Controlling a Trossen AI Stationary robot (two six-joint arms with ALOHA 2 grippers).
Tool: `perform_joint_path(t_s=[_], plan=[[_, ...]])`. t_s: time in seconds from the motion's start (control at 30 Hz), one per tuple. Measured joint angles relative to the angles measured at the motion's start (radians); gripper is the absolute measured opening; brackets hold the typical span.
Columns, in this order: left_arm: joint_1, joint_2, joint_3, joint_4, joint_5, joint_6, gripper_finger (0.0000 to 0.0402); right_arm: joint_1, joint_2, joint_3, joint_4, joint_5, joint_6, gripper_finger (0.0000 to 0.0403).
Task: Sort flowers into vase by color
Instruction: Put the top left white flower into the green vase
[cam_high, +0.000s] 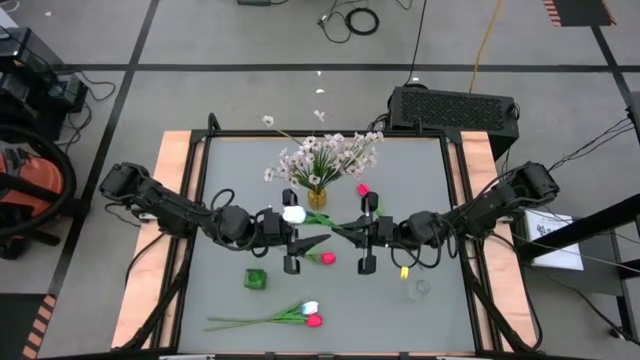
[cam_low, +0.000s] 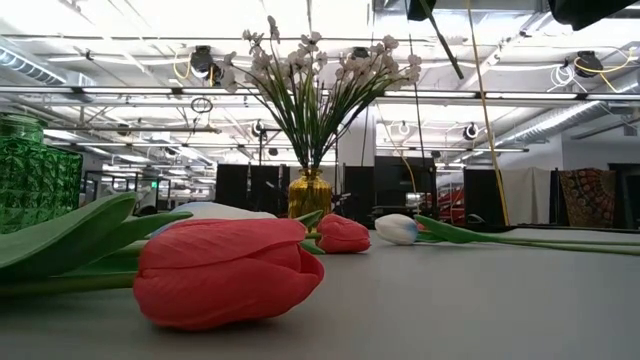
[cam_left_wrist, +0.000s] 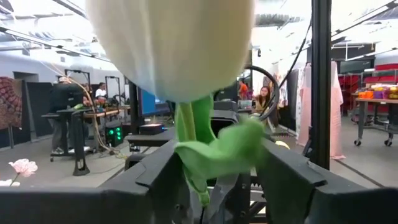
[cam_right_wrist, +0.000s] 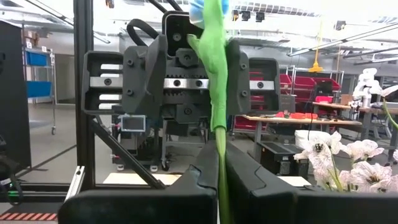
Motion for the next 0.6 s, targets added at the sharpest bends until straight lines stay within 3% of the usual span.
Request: perform_joint_path(t_s=[0.33, 0.43, 0.6], plan=[[0.003, 0.0, 0.0, 0.003, 0.014, 0.001, 0.0017, 0.001, 0.0, 0.0, -0.006, 0.001, 0.0, 0.0], [0.003, 0.0, 0.0, 0.001, 0.014, 0.0, 0.0019, 0.001, 0.0, 0.0, -0.009, 0.003, 0.019, 0.0011], [0.001, -0.03, 0.0, -0.065, 0.014, -0.001, 0.0027, 0.0, -0.026, 0.0, -0.077, 0.012, 0.08, 0.0062]])
